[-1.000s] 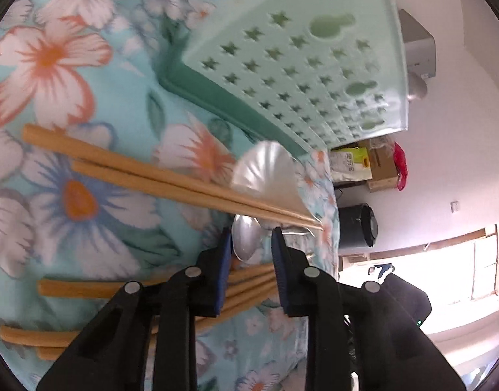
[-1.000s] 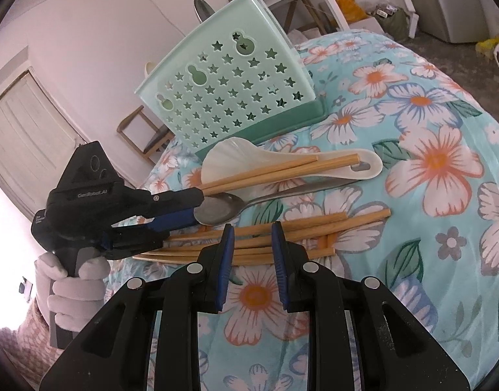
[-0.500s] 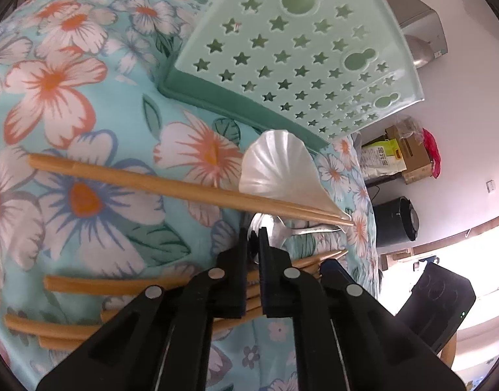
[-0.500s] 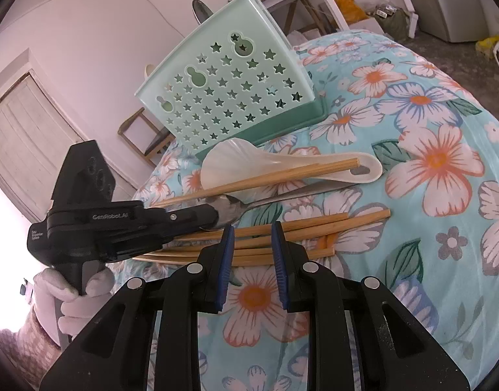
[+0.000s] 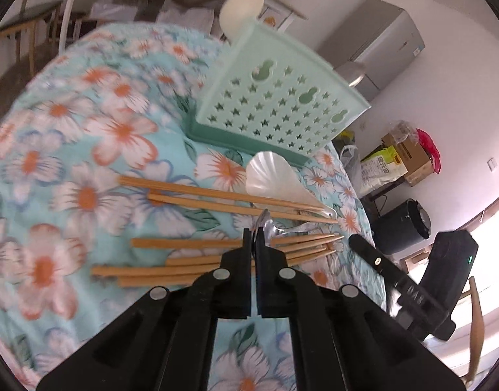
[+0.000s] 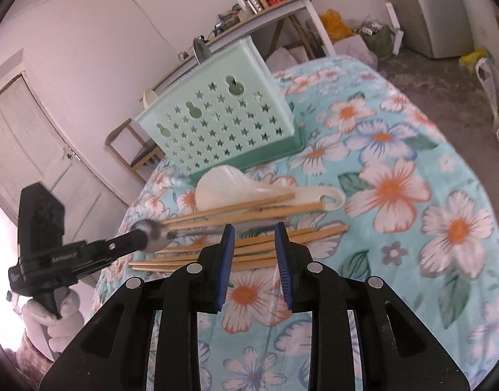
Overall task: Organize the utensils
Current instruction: 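Lift the chopsticks with the left tool while the right tool grasps the other white spoon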
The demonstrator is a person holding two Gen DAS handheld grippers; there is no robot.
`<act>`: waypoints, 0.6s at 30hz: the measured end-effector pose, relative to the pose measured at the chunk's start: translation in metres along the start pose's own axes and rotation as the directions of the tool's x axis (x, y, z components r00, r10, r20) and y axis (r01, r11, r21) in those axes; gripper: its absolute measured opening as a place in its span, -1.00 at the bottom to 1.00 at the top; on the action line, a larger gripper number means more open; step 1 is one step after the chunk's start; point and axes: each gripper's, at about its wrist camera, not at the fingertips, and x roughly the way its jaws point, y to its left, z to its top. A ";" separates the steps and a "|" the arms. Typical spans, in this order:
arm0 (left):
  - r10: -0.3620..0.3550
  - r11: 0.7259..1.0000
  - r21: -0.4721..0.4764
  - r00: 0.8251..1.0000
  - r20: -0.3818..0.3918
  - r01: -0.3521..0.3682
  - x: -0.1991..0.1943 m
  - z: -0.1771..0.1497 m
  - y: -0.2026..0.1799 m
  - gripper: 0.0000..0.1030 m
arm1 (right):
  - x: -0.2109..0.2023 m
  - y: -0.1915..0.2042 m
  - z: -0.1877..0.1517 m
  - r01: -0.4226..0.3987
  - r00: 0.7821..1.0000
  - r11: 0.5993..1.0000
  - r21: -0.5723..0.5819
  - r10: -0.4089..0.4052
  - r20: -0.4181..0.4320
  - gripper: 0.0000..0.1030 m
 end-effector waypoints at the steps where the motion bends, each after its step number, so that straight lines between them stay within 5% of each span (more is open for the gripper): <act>1: 0.008 1.000 0.006 1.000 0.014 -0.008 -0.006 -0.002 0.002 -0.98 | -0.001 0.002 0.002 0.004 1.000 1.000 -0.006 -0.004 0.001 -0.50; 11: 0.069 0.997 -0.029 0.982 0.175 -0.065 -0.057 -0.017 0.035 -0.98 | 0.039 0.039 0.037 -0.020 0.998 0.993 -0.120 0.012 -0.067 -0.54; 18: 0.022 0.999 -0.051 0.953 0.303 -0.007 -0.089 -0.022 0.052 -0.98 | 0.094 0.039 0.050 0.025 0.985 0.991 -0.133 -0.047 -0.167 -0.60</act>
